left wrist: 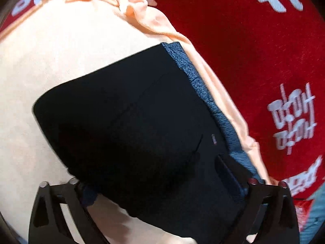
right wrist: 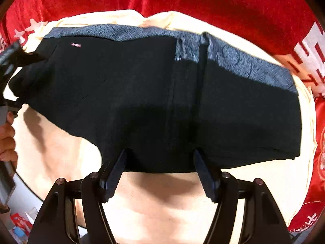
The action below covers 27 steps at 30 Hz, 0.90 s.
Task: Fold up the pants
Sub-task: 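Grasp the strip end with the left gripper and fold it over the stack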
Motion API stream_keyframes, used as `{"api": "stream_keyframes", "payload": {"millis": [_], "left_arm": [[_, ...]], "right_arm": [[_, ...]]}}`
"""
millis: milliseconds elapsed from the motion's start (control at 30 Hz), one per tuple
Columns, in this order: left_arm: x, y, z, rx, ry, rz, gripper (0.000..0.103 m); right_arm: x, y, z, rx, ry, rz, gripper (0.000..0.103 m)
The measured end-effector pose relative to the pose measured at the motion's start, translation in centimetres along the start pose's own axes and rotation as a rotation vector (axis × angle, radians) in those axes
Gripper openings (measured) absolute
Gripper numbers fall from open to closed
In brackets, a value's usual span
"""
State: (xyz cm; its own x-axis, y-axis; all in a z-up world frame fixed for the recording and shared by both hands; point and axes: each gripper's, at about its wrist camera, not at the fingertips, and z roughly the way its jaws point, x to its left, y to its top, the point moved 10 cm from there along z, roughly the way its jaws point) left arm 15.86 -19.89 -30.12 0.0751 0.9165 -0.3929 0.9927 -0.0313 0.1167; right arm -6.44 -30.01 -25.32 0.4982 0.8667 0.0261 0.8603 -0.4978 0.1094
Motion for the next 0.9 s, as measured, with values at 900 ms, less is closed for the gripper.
{"api": "stream_keyframes", "payload": {"millis": [900], "left_arm": [[-6.6,-4.8,-3.1,-0.361,0.48,0.922,0.035]], "right_arm": [[26.7,15.5,-3.7,0.334,0.387,-0.481,0.082]]}}
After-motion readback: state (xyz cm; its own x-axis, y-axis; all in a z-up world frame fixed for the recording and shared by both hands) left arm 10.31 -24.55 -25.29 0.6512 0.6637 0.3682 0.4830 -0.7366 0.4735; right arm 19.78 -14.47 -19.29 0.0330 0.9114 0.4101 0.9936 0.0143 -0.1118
